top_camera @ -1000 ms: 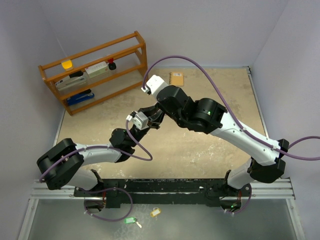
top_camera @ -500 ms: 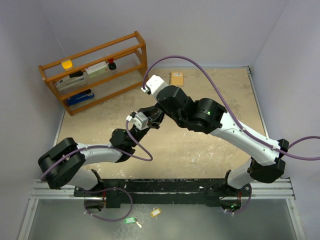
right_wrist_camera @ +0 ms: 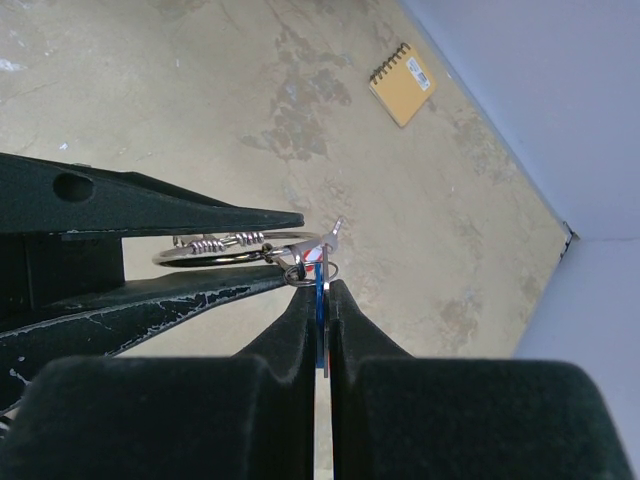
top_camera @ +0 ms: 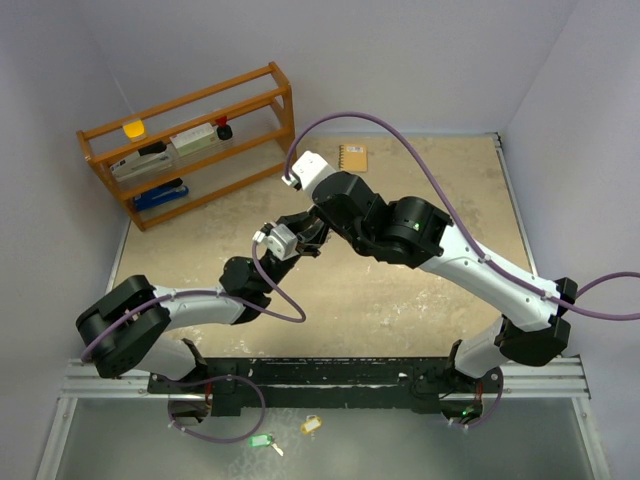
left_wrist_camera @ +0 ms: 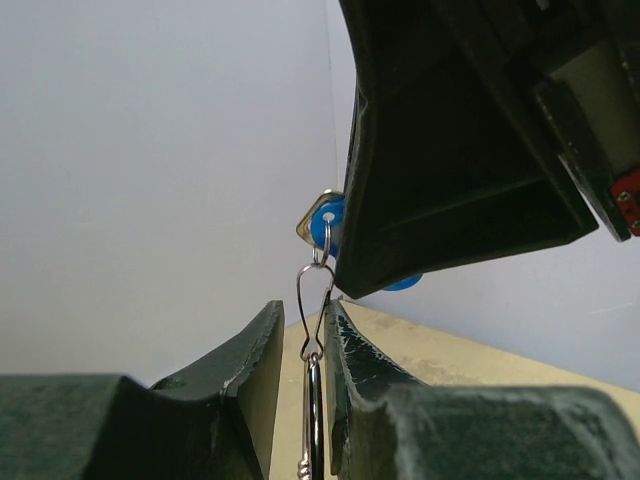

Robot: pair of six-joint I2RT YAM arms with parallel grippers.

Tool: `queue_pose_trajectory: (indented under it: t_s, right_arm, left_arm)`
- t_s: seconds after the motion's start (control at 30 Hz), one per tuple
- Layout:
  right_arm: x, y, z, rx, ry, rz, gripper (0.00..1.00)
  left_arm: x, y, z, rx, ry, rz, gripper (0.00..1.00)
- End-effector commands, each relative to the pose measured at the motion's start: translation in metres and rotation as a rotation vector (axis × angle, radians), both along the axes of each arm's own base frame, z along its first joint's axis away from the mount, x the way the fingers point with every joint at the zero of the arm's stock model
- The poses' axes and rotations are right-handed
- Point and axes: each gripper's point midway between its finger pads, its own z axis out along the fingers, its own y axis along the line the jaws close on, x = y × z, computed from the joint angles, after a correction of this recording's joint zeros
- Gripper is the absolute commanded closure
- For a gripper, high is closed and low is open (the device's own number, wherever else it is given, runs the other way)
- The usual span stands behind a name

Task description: Remove the keys from the keyring

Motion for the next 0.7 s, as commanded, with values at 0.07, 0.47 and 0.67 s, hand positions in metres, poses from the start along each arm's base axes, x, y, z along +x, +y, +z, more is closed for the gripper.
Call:
queue_pose_trajectory:
  t_s: [0.07,0.47,0.67]
  right_arm:
    - [0.001,0.002,0.007,0.032,-0.022,-0.008,1.00]
    - [0.002,0.001,0.012,0.043,-0.040,-0.011,1.00]
    - [0.002,0.001,0.014,0.048,-0.045,-0.012,1.00]
  left_arm:
    - [-0.006,0.001,0.030,-0.059,-0.072,-0.011,0.81]
    - [-0.006,0.000,0.016,-0.045,-0.038,-0.023,0.76]
    - [-0.005,0.005,0.012,-0.055,-0.027,-0.006,0.70]
